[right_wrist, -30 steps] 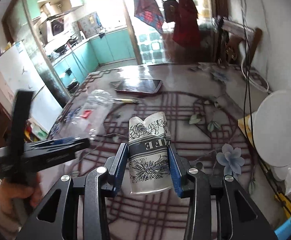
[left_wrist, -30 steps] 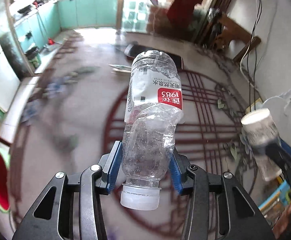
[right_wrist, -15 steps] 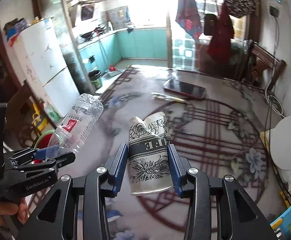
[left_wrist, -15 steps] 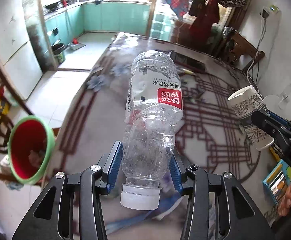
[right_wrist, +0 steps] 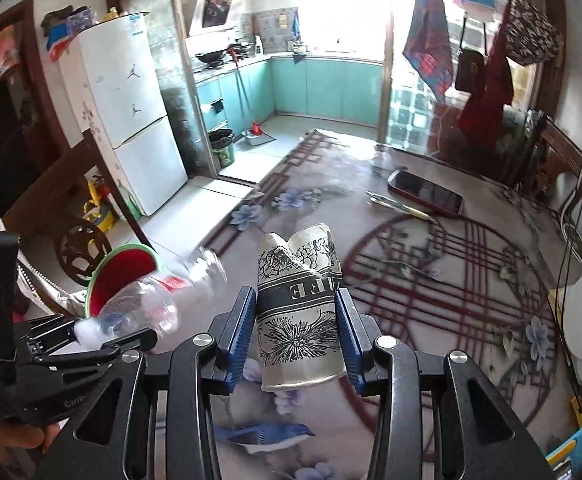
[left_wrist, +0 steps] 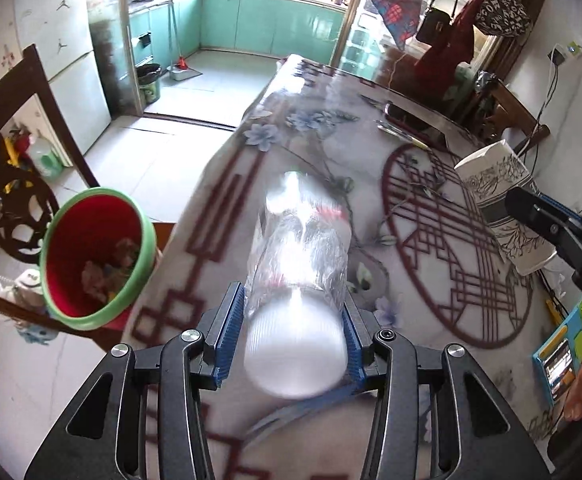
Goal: Collect trash
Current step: 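Carry the water bottle with the left tool while the right tool carries the paper cup to the bucket, then open the left tool and right tool over the bucket, dropping bottle and cup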
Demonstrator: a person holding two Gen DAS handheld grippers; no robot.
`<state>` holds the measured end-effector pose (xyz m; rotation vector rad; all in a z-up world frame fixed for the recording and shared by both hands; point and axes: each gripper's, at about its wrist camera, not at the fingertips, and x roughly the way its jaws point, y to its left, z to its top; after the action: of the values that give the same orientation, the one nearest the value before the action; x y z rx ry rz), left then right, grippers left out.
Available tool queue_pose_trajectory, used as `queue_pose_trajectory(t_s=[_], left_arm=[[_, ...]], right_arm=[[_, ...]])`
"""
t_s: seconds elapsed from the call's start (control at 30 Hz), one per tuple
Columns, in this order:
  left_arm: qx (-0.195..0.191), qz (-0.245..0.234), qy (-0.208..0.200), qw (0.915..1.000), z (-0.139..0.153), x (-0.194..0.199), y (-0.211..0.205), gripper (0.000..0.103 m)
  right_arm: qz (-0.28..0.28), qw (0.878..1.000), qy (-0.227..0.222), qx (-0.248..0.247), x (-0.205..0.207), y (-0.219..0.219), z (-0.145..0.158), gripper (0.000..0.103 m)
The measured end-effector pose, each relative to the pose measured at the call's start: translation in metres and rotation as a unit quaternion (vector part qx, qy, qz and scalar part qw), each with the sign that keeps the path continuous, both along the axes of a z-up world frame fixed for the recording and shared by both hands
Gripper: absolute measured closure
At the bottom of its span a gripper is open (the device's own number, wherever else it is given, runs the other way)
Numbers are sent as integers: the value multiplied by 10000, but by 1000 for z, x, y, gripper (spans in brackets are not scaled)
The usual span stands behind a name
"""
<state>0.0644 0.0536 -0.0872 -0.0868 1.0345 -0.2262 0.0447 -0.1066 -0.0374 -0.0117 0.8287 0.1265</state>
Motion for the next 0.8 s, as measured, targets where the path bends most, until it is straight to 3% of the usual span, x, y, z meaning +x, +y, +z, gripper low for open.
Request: queue_pose_trajectory(t_s=[0.33,0.8], left_arm=[[-145,297,13,9995,-3,5,49,62],[14,1079,-194,9940,3,29,152,63]], right_arm=[[279,9995,-112,-23,13,53,11,65],[855,9963,31,13,49,148,-5,65]])
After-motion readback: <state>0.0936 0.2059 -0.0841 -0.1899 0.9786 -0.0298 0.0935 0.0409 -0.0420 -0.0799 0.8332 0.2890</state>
